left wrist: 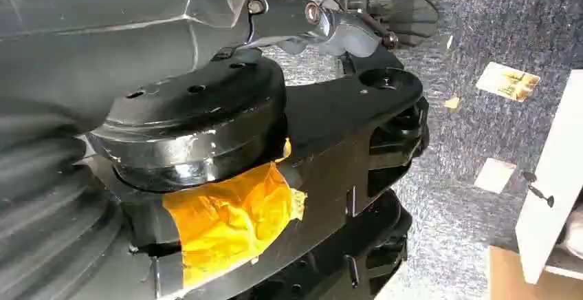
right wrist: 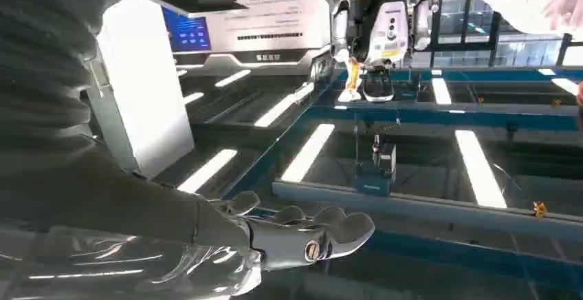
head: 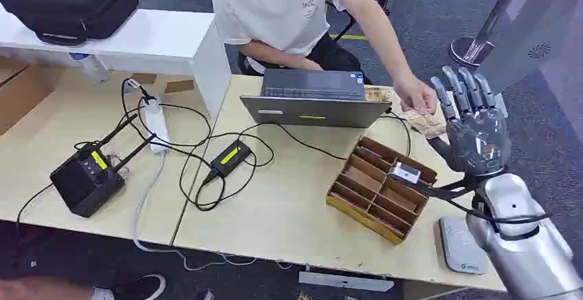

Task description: Pass the card to the sensor for recognition and then transmit it.

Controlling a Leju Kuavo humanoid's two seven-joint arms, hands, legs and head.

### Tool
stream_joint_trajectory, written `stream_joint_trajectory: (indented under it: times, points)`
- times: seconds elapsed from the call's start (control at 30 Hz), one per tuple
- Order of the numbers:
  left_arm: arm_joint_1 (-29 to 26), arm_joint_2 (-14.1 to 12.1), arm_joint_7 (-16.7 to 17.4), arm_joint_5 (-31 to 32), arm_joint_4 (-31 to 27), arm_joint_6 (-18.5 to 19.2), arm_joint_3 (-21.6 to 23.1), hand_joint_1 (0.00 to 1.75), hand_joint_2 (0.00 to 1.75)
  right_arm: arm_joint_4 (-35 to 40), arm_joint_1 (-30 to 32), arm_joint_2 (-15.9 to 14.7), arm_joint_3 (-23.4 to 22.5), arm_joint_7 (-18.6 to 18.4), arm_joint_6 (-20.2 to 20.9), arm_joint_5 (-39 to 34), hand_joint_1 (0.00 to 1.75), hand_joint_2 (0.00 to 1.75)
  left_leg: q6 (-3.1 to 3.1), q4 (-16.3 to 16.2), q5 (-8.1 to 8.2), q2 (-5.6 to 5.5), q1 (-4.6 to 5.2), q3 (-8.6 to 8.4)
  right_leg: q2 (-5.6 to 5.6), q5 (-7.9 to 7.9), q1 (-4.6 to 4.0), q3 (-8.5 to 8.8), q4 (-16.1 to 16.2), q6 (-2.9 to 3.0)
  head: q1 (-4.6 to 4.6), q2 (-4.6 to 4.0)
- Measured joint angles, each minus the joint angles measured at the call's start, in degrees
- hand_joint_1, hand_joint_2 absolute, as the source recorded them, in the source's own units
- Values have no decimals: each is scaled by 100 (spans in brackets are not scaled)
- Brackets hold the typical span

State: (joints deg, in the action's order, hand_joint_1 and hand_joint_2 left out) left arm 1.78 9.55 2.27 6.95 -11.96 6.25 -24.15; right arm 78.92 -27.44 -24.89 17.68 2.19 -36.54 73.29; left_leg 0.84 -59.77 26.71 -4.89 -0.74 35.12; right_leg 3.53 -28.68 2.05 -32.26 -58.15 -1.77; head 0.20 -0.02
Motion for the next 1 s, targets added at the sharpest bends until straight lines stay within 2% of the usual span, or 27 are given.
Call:
stream_joint_trajectory:
  times: [0.13,0.17,0.2,1.0]
  points:
    - [1,-4,9,22,0,37,9,0,175,-94,-130,85,103,-22,42,4,0,175,0,0,0,0,0,0,0,0,0,0,0,0,2,0]
    - [0,-7,9,28,0,53,9,0,175,-125,-169,107,133,-28,46,9,58,175,0,0,0,0,0,0,0,0,0,0,0,0,2,2]
    - [1,-9,11,33,0,57,11,0,175,-151,-197,122,162,-39,48,9,175,175,0,0,0,0,-1,-1,0,0,0,0,0,0,2,2]
    - [2,-17,9,101,0,98,39,0,175,-334,-319,184,354,-13,-15,-254,175,175,0,-1,0,0,0,-1,0,0,0,-1,1,0,0,0]
